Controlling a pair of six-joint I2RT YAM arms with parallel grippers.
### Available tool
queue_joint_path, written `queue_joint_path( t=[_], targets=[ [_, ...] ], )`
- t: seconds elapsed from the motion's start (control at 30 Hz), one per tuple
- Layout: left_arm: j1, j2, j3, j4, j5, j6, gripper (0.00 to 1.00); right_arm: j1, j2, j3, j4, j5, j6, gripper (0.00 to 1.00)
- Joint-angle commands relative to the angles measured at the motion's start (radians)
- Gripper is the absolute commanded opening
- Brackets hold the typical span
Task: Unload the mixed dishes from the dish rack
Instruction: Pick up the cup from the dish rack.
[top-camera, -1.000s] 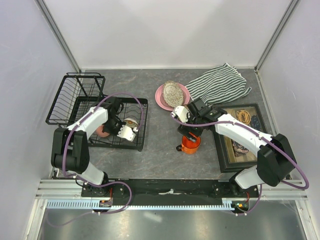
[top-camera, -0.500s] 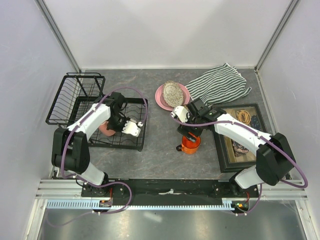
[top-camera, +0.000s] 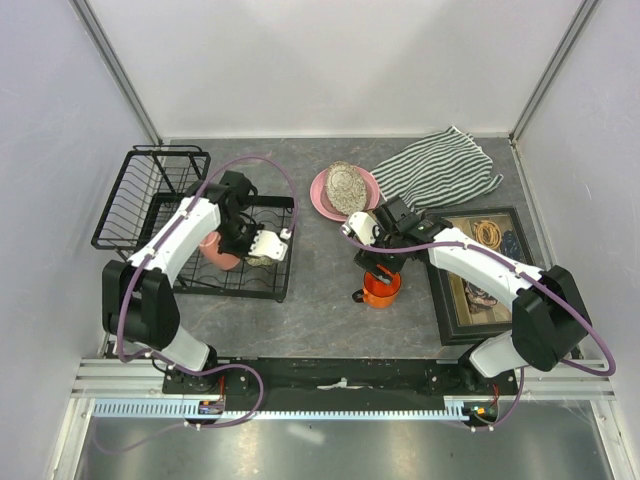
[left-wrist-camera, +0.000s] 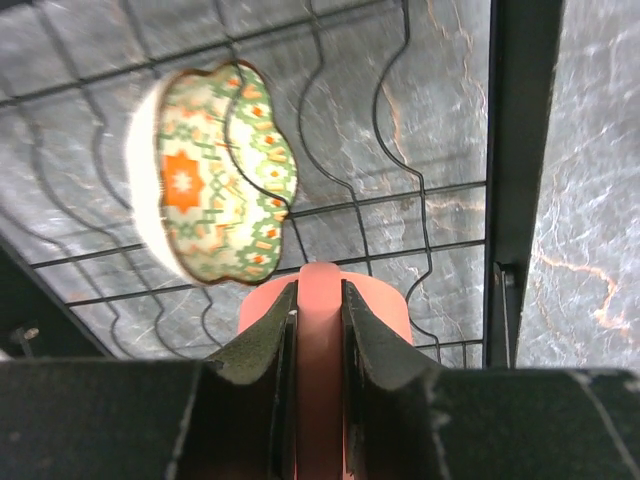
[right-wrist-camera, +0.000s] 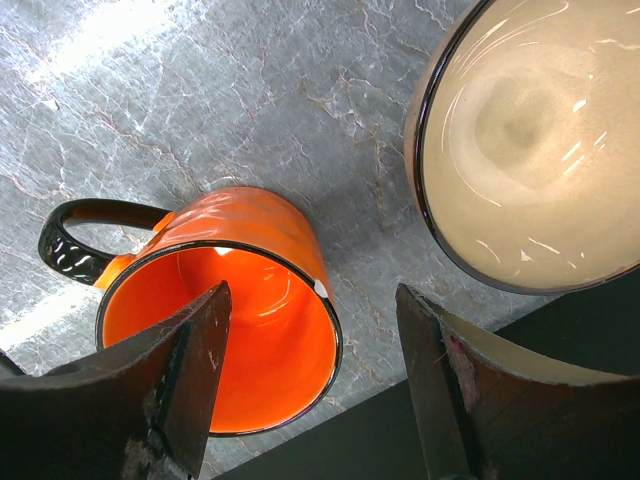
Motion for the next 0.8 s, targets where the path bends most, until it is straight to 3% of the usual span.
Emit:
queue_joint_path(
  t=[0.0,0.37,0.77],
  targets=[
    [-0.013,-0.067,0.095,-0.062,0.083,-0.060,0.01,-0.001,-0.003,0.016,0.017,-0.014,0.007,0.75],
    [-0.039,-0.089,0.235,-0.161,0.287,-0.152,0.02,-0.003,-0.011,0.100,-0.040,-0.061,0.001,0.77],
    [-0.059,-0.123,0.296,-0.114,0.491,-0.281,0.02,-0.003,-0.057,0.217,-0.104,-0.104,0.005,0.79]
  ],
)
